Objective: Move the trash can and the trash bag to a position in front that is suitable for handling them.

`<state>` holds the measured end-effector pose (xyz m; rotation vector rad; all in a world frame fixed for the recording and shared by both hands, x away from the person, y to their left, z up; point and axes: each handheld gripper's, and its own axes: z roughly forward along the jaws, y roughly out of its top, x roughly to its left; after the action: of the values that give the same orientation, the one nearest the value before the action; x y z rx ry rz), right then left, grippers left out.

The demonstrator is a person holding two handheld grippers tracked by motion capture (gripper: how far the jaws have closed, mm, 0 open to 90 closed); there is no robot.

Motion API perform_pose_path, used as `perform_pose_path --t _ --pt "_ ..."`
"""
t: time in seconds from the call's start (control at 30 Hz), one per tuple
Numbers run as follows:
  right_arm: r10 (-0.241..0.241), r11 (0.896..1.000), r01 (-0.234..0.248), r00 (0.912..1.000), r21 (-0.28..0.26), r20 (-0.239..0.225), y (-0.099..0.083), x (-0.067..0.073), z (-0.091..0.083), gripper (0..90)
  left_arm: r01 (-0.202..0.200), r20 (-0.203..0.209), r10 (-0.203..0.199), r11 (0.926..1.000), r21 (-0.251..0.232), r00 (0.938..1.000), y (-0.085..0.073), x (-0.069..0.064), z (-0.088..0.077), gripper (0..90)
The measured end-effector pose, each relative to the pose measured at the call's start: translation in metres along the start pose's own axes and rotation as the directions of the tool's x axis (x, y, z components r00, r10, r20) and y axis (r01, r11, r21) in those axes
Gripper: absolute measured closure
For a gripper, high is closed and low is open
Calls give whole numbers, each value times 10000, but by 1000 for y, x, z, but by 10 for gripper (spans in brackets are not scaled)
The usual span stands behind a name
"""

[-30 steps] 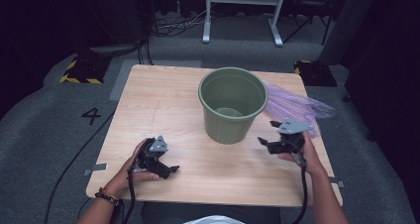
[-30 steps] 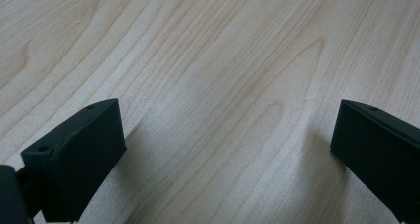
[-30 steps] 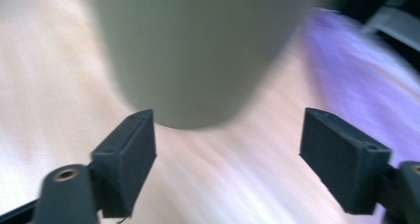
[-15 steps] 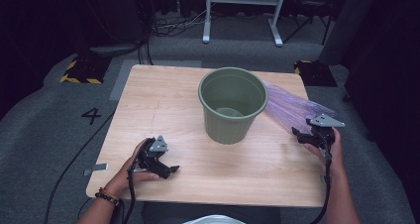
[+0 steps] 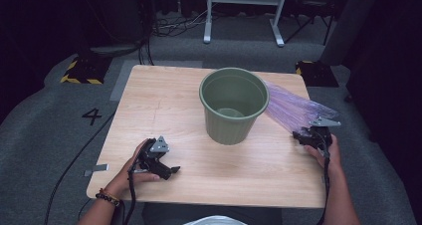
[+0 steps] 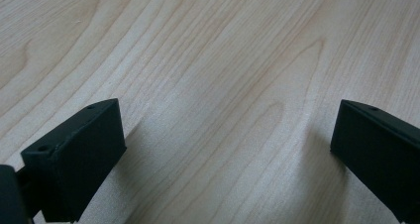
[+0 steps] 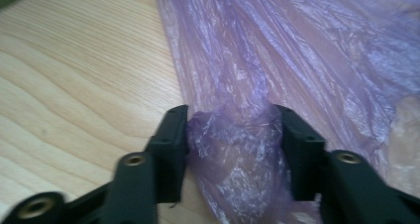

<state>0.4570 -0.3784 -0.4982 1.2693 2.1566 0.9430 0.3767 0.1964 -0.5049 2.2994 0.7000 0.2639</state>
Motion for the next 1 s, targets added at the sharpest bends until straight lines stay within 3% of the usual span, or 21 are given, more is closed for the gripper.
perform_pose_path --t 0.2,0.37,0.6,0.77,0.83,1.0 --pt "451 9988 -461 9970 -137 -631 -3 -5 -1 743 1 0 -1 10000 0 10000 0 0 0 1" --pt "286 9996 -292 9959 -59 -863 -2 0 -1 817 1 -1 -1 10000 -2 10000 0 0 0 1" --pt "-532 9981 572 9872 229 -1504 5 38 -1 828 3 -3 -3 10000 -4 10000 0 0 0 1" --pt "-818 9950 924 9714 374 -2228 14 72 4 793 2 -5 -2 10000 0 10000 0 0 0 1" --pt "-814 9947 951 9618 402 -2613 17 85 6 749 1 -7 -1 10000 -1 10000 0 0 0 1" --pt "-762 9929 974 9612 681 -2650 23 111 8 614 3 -5 -3 10000 -2 10000 0 0 0 1"
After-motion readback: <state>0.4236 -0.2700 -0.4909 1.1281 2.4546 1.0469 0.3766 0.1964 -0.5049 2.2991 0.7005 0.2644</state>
